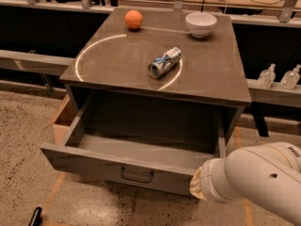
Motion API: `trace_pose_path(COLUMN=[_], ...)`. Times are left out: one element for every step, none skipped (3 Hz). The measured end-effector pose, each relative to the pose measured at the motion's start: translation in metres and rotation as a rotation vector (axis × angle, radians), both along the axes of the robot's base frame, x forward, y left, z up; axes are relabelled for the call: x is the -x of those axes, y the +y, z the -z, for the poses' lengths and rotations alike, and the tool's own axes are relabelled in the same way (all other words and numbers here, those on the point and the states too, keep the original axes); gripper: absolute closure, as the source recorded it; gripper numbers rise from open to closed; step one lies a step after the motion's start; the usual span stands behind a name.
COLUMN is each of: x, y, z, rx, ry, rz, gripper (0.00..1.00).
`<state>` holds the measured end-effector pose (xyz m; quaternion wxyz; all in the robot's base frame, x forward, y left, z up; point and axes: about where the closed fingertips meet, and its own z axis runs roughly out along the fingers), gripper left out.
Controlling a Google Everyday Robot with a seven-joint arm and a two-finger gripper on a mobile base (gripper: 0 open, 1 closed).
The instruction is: Close top drawer
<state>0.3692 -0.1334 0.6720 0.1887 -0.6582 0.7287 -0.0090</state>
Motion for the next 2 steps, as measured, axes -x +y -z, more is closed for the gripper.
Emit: trace_pose_path(x=[-0.029,-0.069], y=[-0.003,-0.009], z=[-0.004,-0.010], rx=[0.025,0.063], ry=[-0.076,-0.164], rz=[0.011,0.025], gripper=[1.00,1.00])
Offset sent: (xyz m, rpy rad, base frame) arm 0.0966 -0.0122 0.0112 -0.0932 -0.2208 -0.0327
